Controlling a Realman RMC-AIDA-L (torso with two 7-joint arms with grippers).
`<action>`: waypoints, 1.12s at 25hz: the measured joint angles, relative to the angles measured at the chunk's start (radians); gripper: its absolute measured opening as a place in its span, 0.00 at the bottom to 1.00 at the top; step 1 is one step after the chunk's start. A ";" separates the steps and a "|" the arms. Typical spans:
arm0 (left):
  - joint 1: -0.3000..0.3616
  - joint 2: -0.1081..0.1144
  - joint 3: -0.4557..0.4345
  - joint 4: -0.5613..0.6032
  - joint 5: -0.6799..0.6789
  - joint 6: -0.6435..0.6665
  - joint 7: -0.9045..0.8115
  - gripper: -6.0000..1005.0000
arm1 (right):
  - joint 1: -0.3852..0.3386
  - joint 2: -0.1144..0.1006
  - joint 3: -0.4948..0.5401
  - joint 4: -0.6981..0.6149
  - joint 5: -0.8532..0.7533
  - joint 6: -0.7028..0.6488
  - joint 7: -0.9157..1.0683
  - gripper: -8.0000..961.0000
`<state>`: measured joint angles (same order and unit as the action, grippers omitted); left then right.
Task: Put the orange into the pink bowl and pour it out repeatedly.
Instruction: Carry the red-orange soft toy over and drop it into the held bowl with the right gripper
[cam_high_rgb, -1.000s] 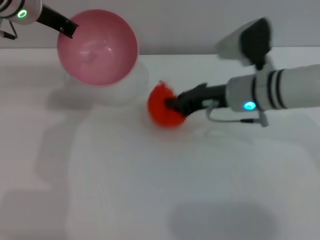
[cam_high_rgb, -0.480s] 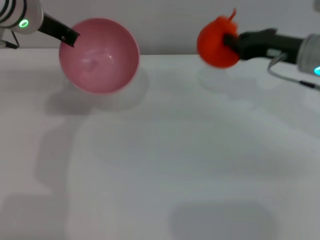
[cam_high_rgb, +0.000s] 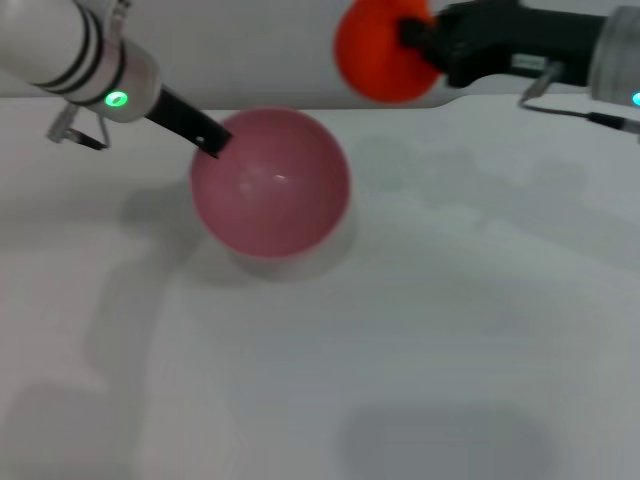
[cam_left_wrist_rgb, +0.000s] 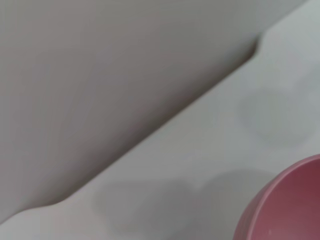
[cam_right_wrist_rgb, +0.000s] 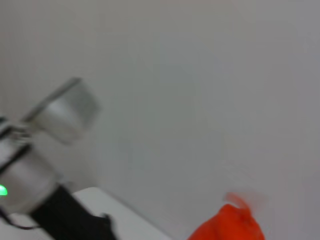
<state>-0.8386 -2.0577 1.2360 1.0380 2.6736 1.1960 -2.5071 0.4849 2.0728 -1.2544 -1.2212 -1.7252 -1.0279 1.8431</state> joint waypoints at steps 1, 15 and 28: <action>0.000 0.000 0.010 0.000 -0.015 0.001 0.000 0.05 | 0.007 0.000 -0.011 -0.004 0.001 -0.012 0.000 0.05; -0.006 -0.002 0.064 0.000 -0.106 0.027 0.005 0.05 | 0.063 0.002 -0.166 0.134 0.003 -0.022 -0.001 0.05; -0.009 -0.001 0.065 0.001 -0.108 0.020 0.005 0.05 | 0.081 0.002 -0.167 0.193 0.001 0.000 -0.002 0.21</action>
<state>-0.8475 -2.0588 1.3007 1.0386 2.5653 1.2165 -2.5019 0.5656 2.0746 -1.4214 -1.0282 -1.7244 -1.0280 1.8411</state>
